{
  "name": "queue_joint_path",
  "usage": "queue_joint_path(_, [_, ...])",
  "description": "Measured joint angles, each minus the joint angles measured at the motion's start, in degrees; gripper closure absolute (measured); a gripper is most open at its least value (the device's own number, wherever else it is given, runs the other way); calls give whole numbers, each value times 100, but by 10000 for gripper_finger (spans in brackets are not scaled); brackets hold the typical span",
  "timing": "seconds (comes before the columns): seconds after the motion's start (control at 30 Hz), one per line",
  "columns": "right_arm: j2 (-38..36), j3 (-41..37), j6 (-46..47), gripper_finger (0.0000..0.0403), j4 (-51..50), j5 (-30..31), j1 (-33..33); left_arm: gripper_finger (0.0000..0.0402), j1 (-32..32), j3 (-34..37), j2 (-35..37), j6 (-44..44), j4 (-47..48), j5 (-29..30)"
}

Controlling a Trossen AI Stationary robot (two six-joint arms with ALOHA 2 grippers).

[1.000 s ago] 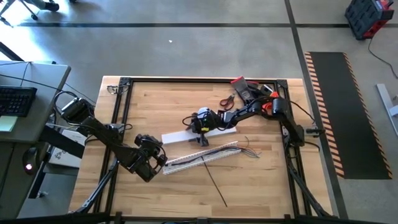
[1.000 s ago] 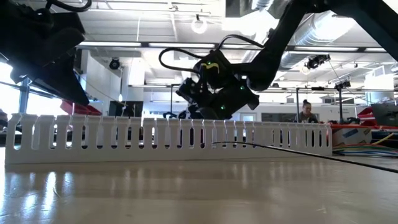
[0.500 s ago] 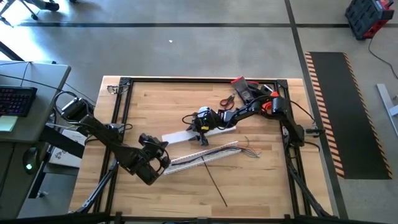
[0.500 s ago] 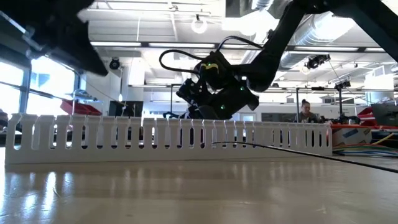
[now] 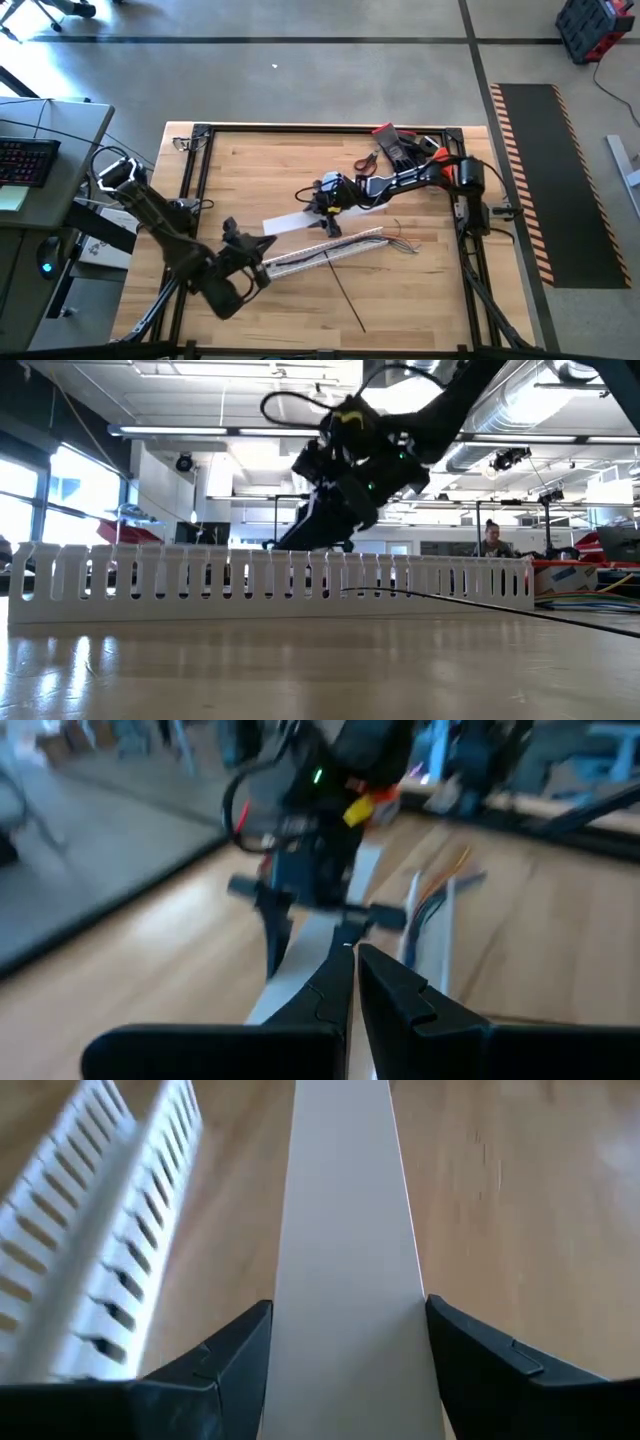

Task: Ziptie cables
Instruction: Close the white cable duct

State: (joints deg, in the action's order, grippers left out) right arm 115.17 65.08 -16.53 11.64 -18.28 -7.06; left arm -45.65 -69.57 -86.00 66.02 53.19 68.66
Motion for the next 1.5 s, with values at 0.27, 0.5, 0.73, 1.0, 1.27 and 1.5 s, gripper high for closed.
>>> queue_joint_path(0.27, [-581, 13, 167, 190, -96, 9, 374, 399, -417, -296, 1, -332, 22, 568])
queue_joint_path(0.5, [-845, 26, 343, 190, -557, 491, 1067, 399, -582, -294, 1, -177, 41, 660])
queue_joint_path(0.73, [-845, 26, 549, 190, -676, 1030, 1587, 399, -592, -294, 1, -175, 59, 730])
queue_joint_path(1.0, [-847, 31, 619, 190, -618, 1086, 1766, 399, -590, -292, 1, -173, 62, 725])
queue_joint_path(1.27, [-847, 31, 607, 190, -612, 1089, 1767, 399, -588, -292, 1, -162, 59, 691])
queue_joint_path(1.5, [-851, 31, 605, 190, -612, 1089, 1767, 399, -586, -292, 1, -162, 57, 693])
